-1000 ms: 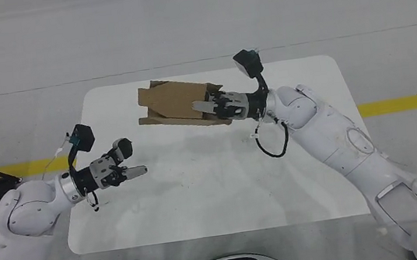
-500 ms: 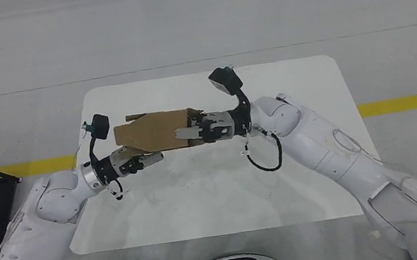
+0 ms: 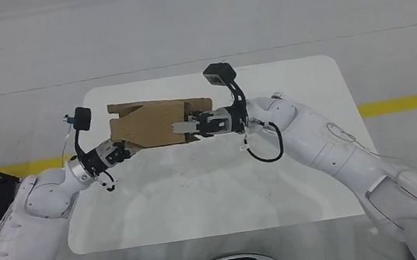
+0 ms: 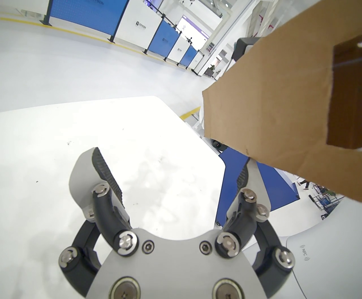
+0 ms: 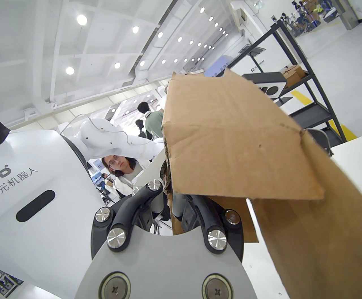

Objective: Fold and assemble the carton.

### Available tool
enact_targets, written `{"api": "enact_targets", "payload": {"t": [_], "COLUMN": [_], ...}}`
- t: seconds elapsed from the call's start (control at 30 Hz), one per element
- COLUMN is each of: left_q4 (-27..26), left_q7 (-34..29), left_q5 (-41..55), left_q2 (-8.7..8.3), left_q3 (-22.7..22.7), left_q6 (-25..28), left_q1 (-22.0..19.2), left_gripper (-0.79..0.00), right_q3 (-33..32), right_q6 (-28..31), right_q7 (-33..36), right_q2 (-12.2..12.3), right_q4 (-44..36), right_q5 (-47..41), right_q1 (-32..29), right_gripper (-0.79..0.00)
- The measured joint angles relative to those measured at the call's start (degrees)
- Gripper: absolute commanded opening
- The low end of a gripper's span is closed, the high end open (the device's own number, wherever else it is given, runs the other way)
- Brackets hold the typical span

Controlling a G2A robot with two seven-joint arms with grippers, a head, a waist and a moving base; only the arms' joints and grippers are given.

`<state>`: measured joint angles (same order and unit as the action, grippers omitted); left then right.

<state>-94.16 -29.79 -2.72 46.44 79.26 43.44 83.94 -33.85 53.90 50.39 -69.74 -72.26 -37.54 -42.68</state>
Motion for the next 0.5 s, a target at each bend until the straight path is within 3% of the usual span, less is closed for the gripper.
{"api": "enact_targets", "payload": {"t": [0.3, 0.37, 0.5], "left_q4": [7.20, 7.47, 6.18], "left_q7": [-4.77, -5.14, -8.81], "left_q5": [2.77, 3.93, 10.65], "left_q2": [-1.05, -1.23, -1.71], "left_q3": [5.31, 6.52, 8.74], "left_q6": [2.42, 2.35, 2.12], "left_q1": [4.37, 4.96, 5.84], "left_gripper": [0.000, 0.000, 0.000], "right_q3": [0.17, 0.61, 1.13], "right_q6": [-0.87, -3.55, -13.83], "right_q7": [-0.30, -0.09, 9.86], "right_q2": [-0.06, -0.20, -0.64], "right_q4": [-0.59, -1.16, 1.62], "right_q5": [-0.12, -2.70, -17.98], "right_q1": [-0.65, -1.99, -3.63], "right_gripper": [-0.785, -0.785, -0.785]}}
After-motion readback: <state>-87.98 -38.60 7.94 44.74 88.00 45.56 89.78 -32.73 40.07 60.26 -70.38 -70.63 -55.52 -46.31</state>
